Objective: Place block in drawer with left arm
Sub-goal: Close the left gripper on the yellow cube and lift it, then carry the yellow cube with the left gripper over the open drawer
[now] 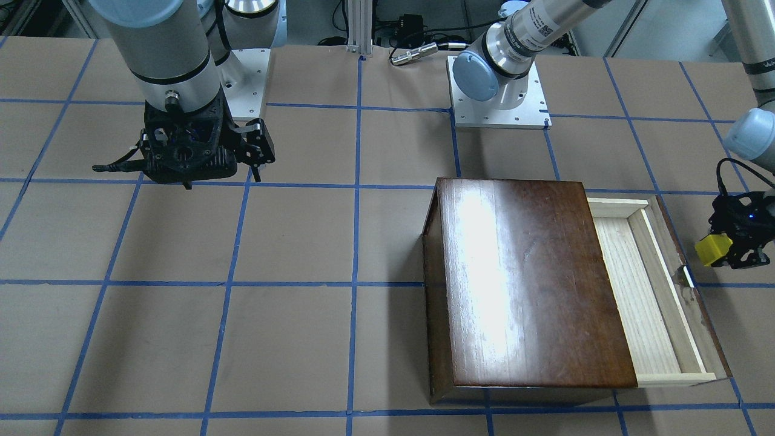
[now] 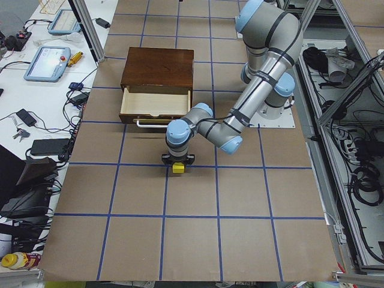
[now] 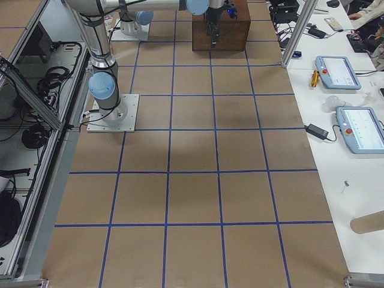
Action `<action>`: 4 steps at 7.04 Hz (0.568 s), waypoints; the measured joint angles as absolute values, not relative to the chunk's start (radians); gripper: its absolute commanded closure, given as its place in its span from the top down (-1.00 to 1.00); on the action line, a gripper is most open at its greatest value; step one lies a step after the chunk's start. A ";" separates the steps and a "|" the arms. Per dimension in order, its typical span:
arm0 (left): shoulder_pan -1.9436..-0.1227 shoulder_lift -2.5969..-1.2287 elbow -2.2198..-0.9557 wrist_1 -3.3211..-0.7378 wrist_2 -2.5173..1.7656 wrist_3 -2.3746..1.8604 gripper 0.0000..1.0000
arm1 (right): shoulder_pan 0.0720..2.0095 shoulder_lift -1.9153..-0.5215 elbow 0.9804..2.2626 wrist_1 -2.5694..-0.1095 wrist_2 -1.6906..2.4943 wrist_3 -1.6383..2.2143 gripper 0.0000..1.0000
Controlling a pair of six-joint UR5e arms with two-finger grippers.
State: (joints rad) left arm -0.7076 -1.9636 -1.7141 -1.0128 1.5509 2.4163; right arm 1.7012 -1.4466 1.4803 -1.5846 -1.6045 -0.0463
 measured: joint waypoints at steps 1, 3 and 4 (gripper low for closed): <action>-0.713 -1.911 -1.680 -1.092 1.547 2.413 -1.00 | 1.701 -1.447 1.480 -1.585 -1.605 -0.047 1.00; -0.728 -1.820 -1.587 -1.277 1.529 2.381 -1.00 | 1.701 -1.447 1.480 -1.585 -1.605 -0.048 1.00; -0.742 -1.777 -1.562 -1.326 1.522 2.363 -1.00 | 1.701 -1.447 1.480 -1.585 -1.605 -0.047 1.00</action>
